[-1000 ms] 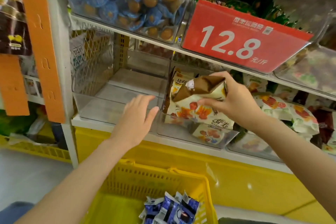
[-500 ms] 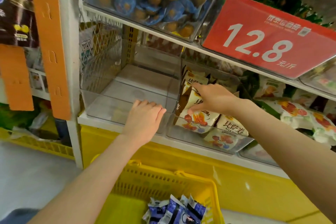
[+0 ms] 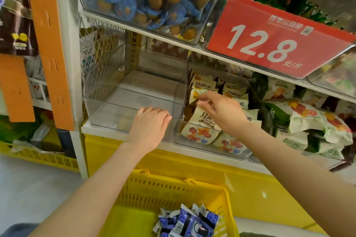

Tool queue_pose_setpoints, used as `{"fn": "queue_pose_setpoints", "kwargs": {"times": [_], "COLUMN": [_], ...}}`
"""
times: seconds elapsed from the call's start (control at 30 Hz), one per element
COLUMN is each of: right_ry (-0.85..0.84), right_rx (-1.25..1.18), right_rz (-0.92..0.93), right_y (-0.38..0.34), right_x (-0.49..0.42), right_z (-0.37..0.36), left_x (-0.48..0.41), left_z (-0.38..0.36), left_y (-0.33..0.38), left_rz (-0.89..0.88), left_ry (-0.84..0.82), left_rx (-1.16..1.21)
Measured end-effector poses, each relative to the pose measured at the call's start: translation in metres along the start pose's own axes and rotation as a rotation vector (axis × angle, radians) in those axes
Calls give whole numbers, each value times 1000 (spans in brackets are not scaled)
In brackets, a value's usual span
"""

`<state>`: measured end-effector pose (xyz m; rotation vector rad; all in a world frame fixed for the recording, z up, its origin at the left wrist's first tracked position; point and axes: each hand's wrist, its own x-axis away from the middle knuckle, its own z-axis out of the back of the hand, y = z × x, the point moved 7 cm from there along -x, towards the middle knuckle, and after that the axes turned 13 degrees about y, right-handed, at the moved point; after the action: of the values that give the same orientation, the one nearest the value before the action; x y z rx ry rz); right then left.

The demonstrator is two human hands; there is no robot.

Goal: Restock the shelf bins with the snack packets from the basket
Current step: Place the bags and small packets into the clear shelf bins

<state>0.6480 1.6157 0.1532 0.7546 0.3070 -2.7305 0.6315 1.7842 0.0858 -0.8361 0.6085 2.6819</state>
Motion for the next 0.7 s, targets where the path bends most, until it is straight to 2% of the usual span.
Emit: {"fn": "queue_pose_setpoints", "kwargs": {"times": [0.13,0.3,0.37,0.47,0.6,0.7], "right_ry": [21,-120,-123,-48,203,137], "right_rx": [26,119,111,39,-201,-235], "right_rz": [-1,20,15,59,84,45], "right_y": [-1,-13,-16,-23,-37,-35], "right_x": [2,-4,0,14,77,142], "right_z": [-7,-35,-34,-20,-3,-30], "left_x": [0,-1,1,8,36,75], "left_z": [0,2,5,15,36,33], "left_y": [1,2,3,6,17,-2], "left_rz": [-7,-26,-34,-51,-66,22], "left_ry": [27,43,29,56,203,251], "left_rx": [15,-3,-10,13,77,68]}}
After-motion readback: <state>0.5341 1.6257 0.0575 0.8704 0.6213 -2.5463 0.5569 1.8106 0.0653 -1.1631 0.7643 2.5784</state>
